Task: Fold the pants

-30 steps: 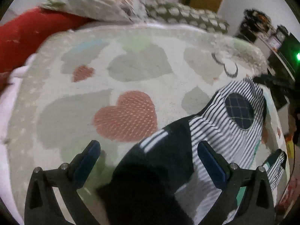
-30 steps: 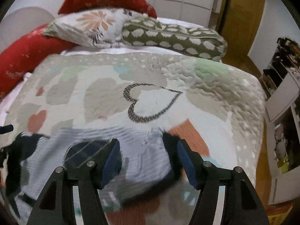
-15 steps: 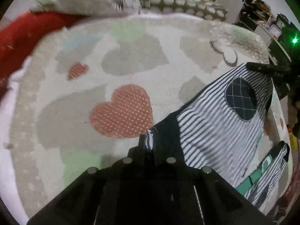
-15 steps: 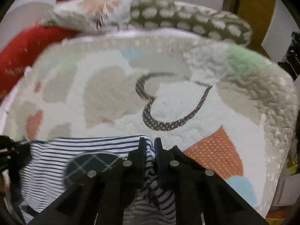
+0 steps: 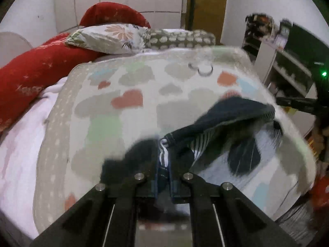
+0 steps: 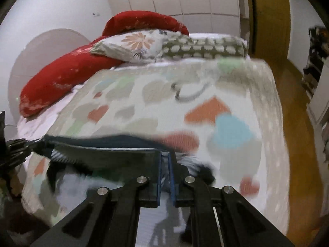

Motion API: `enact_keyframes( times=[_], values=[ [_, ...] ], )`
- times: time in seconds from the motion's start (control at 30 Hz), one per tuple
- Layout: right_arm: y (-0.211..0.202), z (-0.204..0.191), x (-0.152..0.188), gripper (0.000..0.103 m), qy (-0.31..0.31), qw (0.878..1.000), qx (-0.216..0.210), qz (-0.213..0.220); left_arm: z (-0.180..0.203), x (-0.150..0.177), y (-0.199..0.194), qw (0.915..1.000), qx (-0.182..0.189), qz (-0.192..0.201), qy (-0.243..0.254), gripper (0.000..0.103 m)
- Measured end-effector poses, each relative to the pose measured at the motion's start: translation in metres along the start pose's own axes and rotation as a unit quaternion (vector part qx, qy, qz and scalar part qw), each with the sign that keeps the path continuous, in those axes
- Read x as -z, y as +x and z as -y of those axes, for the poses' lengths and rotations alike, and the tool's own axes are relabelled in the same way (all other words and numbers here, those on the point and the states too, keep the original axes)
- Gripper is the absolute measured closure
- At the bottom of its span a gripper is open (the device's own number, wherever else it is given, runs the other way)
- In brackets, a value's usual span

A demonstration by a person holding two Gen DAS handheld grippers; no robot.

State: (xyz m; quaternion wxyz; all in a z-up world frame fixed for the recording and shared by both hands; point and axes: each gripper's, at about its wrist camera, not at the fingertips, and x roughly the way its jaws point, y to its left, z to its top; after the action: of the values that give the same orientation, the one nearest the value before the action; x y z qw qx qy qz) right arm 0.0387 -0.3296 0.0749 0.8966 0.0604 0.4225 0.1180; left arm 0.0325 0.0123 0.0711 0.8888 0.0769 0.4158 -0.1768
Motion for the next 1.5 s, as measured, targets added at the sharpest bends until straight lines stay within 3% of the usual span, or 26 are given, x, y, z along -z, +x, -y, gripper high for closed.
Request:
enact_keyframes(
  times=[0.17, 0.3, 0.37, 0.4, 0.43, 0.53, 0.6, 0.67, 0.7, 0.87, 1.0, 1.07, 1.17, 1.23, 1.3, 1.37, 1.4, 1.5],
  values=[
    [-0.007, 0.025, 0.075, 0.095, 0.042, 0.998, 0.048, -0.027, 0.006, 0.056, 0.026, 0.9973, -0.022, -0.068, -0.015, 0.094],
    [-0.028, 0.054, 0.072, 0.091, 0.123, 0.991, 0.038, 0.02, 0.002, 0.065, 0.005, 0.9978, -0.01, -0.05, -0.043, 0.091],
    [-0.031, 0.059, 0.059, 0.065, 0.141, 0.989, 0.031, 0.042, 0.001, 0.063, -0.011, 0.9983, -0.014, -0.026, -0.05, 0.088],
    [-0.027, 0.06, 0.051, 0.039, 0.148, 0.987, 0.027, 0.05, 0.002, 0.063, -0.02, 0.9984, -0.02, -0.013, -0.052, 0.084],
    [-0.021, 0.06, 0.044, 0.032, 0.153, 0.986, 0.025, 0.054, 0.002, 0.061, -0.028, 0.9982, -0.028, -0.001, -0.053, 0.076],
    [0.015, 0.063, 0.02, 0.032, 0.17, 0.985, 0.031, 0.029, 0.002, 0.059, -0.042, 0.9973, -0.041, 0.019, -0.058, 0.064],
    [0.044, 0.066, 0.011, 0.035, 0.184, 0.982, 0.037, -0.004, -0.001, 0.06, -0.048, 0.9967, -0.045, 0.024, -0.064, 0.064],
    [0.063, 0.066, 0.007, 0.083, 0.2, 0.979, 0.003, -0.031, -0.007, 0.06, -0.051, 0.9958, -0.047, 0.025, -0.075, 0.064],
    [0.064, 0.063, 0.006, 0.098, 0.202, 0.979, -0.007, -0.034, -0.01, 0.06, -0.051, 0.9954, -0.048, 0.025, -0.079, 0.064],
    [0.008, 0.041, 0.006, 0.098, 0.161, 0.986, -0.019, 0.033, -0.023, 0.059, -0.043, 0.9936, -0.045, 0.022, -0.101, 0.064],
    [-0.029, 0.051, 0.028, 0.098, 0.171, 0.984, -0.013, 0.051, -0.031, 0.06, -0.03, 0.9919, -0.03, 0.008, -0.123, 0.064],
    [-0.032, 0.061, 0.043, 0.098, 0.174, 0.984, 0.018, 0.043, -0.034, 0.061, -0.023, 0.9908, -0.023, -0.001, -0.133, 0.064],
    [-0.025, 0.073, 0.062, 0.096, 0.156, 0.981, 0.111, 0.017, -0.041, 0.062, -0.014, 0.9886, -0.022, -0.014, -0.148, 0.064],
    [-0.027, 0.073, 0.064, 0.096, 0.152, 0.98, 0.129, 0.02, -0.048, 0.062, -0.012, 0.9865, -0.019, -0.017, -0.162, 0.064],
    [-0.036, 0.067, 0.063, 0.084, 0.148, 0.979, 0.133, 0.037, -0.058, 0.059, -0.009, 0.9828, -0.009, -0.02, -0.183, 0.057],
    [-0.042, 0.062, 0.06, 0.036, 0.155, 0.981, 0.102, 0.057, -0.069, 0.055, -0.001, 0.9782, 0.012, -0.021, -0.206, 0.041],
    [-0.043, 0.058, 0.058, 0.028, 0.156, 0.982, 0.089, 0.066, -0.073, 0.054, 0.004, 0.9759, 0.024, -0.023, -0.216, 0.035],
    [-0.031, 0.048, 0.053, 0.026, 0.147, 0.984, 0.072, 0.067, -0.084, 0.046, 0.03, 0.9668, 0.075, -0.042, -0.241, 0.031]
  ],
)
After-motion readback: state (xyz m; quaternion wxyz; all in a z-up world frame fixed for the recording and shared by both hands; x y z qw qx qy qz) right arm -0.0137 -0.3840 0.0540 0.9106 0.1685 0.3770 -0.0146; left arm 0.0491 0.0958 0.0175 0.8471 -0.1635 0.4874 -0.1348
